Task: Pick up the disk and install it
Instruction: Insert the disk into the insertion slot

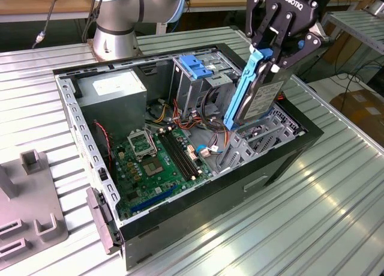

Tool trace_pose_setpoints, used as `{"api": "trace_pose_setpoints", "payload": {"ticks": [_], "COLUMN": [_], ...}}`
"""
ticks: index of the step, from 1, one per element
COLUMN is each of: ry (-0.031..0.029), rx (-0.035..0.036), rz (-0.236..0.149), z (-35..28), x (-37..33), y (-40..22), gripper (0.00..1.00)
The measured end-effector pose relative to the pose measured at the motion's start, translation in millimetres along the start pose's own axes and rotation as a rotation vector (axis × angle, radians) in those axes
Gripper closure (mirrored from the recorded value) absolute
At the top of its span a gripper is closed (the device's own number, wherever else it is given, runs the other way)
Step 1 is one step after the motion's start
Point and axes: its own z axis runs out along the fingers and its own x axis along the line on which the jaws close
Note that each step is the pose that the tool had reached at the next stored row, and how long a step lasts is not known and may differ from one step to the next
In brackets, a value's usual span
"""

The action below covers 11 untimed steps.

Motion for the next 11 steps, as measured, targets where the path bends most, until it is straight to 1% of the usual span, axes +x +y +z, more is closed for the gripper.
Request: {"api": "trace_pose_setpoints", "payload": {"ticks": [1,4,5,7,9,10,11], "ry": [0.0002,0.0004,0.0003,0.0006,0.0017,0.0018,0.0020], "rx": [0.0001,0.0000,0.0000,0.0000,0.0001,0.0000,0.0000], "rz": [0.000,0.000,0.001,0.001,0.001,0.002,0.002], "z": [0.4,2.2,3.2,4.0,5.2,5.5,5.7], "x": [0.1,1.7,3.0,4.3,4.4,4.4,4.4], "y": [-2.9,-7.8,-10.8,-14.8,-24.3,-26.5,-27.4], "gripper": [0.63,0.63,0.63,0.63,0.63,0.63,0.63]}}
